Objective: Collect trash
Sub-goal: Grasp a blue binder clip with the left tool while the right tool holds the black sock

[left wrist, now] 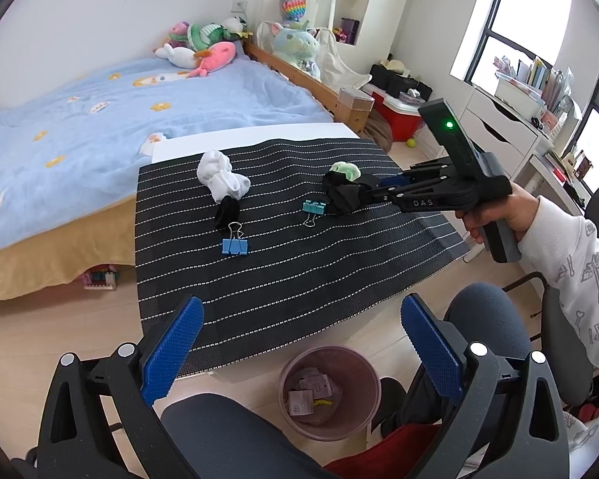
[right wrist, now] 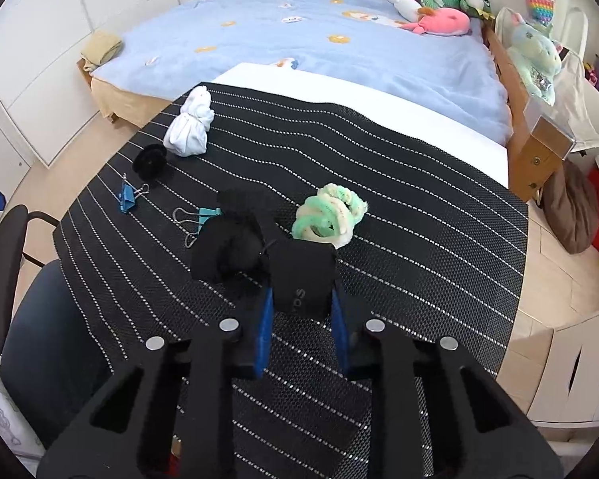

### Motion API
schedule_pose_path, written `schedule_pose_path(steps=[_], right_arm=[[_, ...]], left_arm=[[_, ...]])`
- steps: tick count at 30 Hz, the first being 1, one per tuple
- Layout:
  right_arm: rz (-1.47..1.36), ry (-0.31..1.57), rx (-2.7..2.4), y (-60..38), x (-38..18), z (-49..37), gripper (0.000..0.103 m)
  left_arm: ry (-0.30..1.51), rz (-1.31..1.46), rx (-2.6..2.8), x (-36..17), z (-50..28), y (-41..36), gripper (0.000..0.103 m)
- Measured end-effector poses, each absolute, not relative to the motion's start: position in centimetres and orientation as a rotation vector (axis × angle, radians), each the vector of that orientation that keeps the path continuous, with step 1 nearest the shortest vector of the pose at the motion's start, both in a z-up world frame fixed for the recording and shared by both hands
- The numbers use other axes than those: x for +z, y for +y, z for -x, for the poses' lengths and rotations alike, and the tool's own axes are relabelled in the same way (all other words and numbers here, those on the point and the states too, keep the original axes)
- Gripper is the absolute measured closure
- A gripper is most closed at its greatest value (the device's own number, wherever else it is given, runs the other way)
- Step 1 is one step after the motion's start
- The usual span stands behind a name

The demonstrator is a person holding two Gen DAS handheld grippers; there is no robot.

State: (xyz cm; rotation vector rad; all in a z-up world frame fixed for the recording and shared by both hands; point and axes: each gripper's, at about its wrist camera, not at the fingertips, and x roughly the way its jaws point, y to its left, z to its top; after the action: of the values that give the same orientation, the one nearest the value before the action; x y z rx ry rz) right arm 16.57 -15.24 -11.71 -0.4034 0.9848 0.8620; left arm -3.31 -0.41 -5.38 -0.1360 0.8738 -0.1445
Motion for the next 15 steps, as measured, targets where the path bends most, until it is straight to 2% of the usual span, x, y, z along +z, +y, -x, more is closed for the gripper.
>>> schedule_pose_path(steps=[15], right_arm=[[0.268,0.973,0.821,-16.6,-7.9,-14.0,0.079]], left_arm=[[0.857,0.131,-0.126,-4.7,1.5,0.5,0.008]])
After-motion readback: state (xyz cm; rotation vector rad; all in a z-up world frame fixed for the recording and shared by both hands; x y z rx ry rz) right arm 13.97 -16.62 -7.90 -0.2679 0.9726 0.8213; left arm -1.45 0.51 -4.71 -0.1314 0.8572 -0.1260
